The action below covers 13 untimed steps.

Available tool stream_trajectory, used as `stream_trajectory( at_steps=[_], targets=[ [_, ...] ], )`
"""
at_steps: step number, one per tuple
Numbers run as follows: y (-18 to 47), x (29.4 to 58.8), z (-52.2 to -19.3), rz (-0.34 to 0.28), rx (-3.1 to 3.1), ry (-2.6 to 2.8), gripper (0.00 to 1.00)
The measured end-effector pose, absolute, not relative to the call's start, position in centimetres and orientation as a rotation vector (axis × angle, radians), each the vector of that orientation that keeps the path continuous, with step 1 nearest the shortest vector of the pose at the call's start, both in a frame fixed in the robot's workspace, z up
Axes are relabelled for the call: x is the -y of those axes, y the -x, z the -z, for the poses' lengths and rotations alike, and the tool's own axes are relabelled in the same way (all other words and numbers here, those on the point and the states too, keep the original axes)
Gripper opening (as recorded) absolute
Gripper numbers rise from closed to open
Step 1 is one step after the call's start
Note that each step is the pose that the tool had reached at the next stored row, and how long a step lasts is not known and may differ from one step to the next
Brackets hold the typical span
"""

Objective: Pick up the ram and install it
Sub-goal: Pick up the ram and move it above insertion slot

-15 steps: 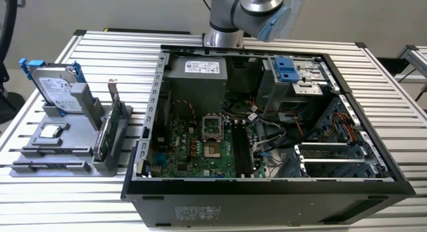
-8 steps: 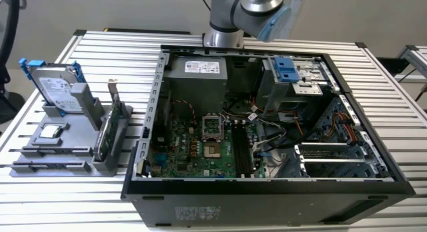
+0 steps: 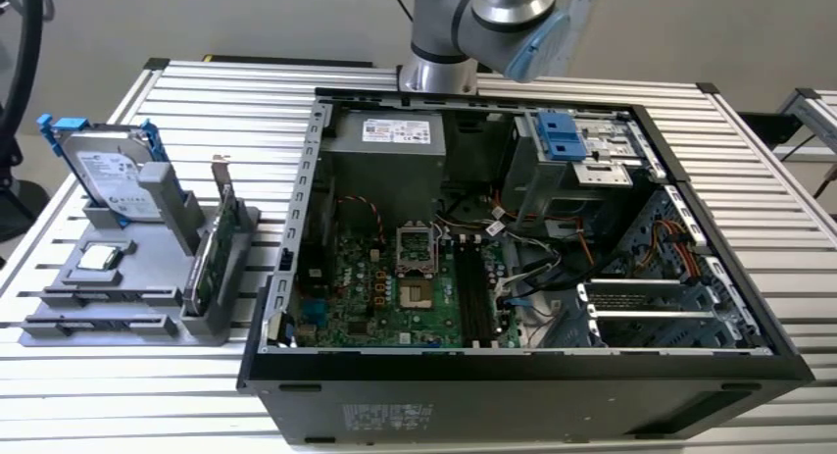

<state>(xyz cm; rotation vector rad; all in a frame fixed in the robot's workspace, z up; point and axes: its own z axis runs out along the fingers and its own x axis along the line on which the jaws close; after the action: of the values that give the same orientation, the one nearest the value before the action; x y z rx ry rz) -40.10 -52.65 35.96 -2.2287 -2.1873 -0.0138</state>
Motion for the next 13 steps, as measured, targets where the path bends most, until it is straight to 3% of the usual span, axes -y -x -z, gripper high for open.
stream_trajectory(
  at_steps=[13],
  targets=[
    [40.09, 52.65, -35.49, 0.012, 2.187, 2.228, 1.0]
  ],
)
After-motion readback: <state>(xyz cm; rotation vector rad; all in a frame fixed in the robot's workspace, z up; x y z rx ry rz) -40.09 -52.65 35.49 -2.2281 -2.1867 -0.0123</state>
